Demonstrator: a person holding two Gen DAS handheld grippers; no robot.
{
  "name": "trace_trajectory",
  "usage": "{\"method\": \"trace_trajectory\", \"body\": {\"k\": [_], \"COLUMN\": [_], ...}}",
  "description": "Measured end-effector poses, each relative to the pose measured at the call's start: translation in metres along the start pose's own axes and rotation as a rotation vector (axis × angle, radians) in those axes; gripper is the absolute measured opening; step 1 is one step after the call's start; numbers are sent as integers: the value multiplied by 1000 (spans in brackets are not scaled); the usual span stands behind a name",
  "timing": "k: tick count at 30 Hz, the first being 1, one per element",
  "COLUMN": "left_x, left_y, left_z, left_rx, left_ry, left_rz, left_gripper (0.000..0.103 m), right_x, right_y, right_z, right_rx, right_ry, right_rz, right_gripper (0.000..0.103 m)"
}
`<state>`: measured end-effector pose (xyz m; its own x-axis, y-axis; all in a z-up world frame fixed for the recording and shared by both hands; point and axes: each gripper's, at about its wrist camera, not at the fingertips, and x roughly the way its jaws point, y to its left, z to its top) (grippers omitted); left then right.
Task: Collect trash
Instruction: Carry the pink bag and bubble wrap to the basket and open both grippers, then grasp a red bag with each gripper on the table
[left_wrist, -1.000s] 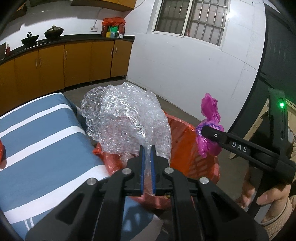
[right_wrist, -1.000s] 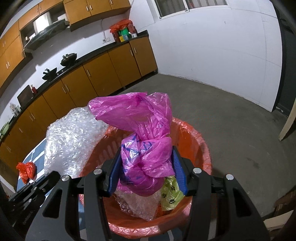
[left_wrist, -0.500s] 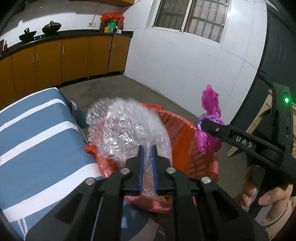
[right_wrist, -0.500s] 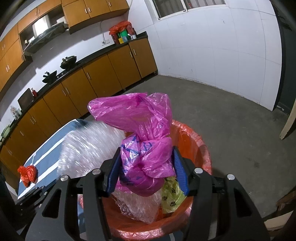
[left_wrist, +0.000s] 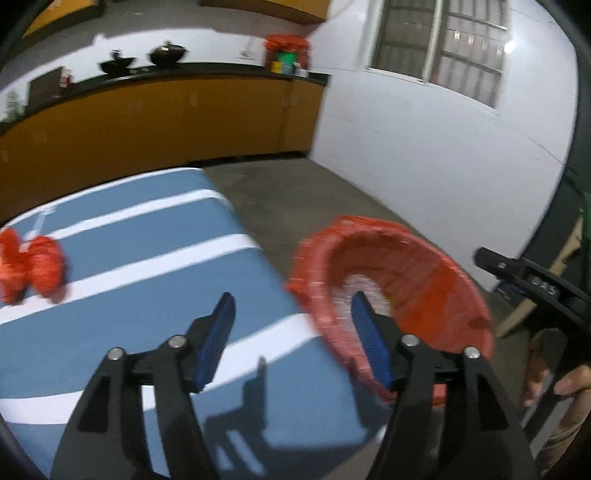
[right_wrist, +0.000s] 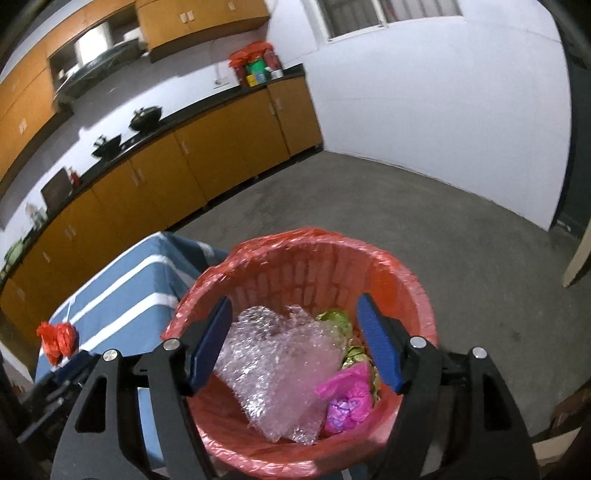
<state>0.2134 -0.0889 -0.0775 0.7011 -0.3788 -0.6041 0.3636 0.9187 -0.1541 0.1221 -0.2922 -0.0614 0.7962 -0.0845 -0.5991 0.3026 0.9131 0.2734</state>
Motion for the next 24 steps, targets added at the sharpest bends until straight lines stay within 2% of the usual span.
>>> {"method": "trace_trajectory", "body": {"k": [6, 16, 21, 24], "left_x": [-27, -92, -130, -149], "left_y": [65, 193, 242, 265], "left_z": [-8, -27, -34, -36], "left_rx": [-71, -272, -353, -396], "left_ry": [-21, -72, -126, -158], "left_rz": [187, 506, 640, 697], "left_gripper": [71, 75, 77, 78], "right_x": [11, 40, 70, 85], "right_y": [61, 210, 289, 323], "right_z": [-5, -26, -39, -51], "right_rx": [-145, -383, -441, -474], "right_ry": [43, 124, 205, 246], "right_rz": [107, 357, 474, 506], "right_gripper": [70, 69, 68, 64]}}
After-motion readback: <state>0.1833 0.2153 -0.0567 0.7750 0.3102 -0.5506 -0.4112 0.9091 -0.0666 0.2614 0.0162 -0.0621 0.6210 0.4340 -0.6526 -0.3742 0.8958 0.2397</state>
